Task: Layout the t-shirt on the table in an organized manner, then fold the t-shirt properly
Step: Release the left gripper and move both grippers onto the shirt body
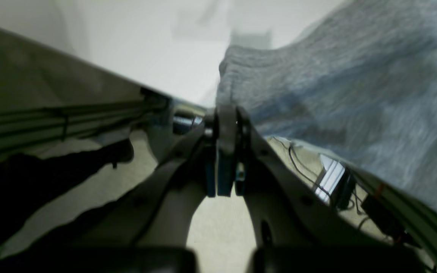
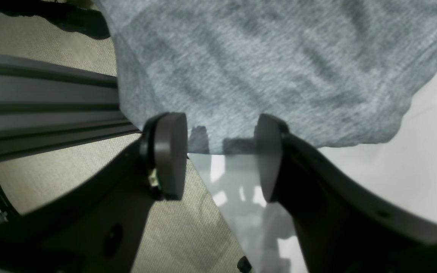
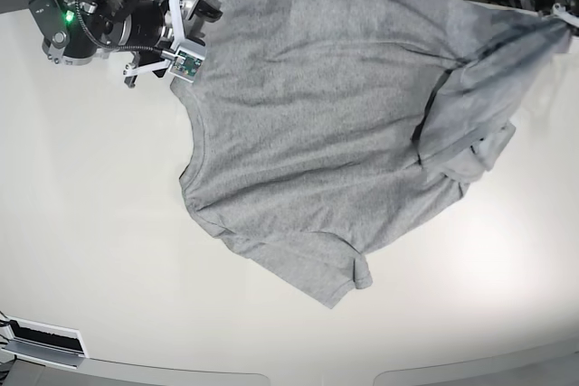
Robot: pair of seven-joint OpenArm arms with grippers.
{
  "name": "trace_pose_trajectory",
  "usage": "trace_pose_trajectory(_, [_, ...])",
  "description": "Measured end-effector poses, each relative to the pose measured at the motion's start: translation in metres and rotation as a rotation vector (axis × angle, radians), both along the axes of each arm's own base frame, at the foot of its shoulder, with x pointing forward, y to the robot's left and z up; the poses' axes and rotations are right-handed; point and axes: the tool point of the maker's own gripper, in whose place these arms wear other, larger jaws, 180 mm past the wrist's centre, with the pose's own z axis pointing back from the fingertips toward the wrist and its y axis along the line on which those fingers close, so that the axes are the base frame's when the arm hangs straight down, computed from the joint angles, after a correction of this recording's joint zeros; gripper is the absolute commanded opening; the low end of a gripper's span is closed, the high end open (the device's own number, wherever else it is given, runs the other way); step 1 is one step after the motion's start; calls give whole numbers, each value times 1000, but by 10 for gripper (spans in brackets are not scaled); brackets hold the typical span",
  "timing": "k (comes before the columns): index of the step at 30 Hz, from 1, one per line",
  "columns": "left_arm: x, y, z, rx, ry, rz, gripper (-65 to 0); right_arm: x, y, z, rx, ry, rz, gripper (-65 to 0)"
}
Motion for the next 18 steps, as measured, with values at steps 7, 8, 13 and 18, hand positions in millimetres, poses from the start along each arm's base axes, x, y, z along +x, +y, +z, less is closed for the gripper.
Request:
trace_pose_trajectory(7, [-20, 33, 13, 150, 30, 128, -650, 0, 0, 0, 0, 0, 0, -331])
trace_pose_trajectory(8, [-23, 43, 21, 182, 1, 170, -650, 0, 0, 0, 0, 0, 0, -331])
trace_pose_trajectory(13, [-38, 76, 53, 242, -102, 316, -650, 0, 0, 0, 0, 0, 0, -331])
trace_pose_trajectory(18, [-37, 72, 52, 187, -145, 338, -650, 1, 0, 0, 1, -3, 0, -331])
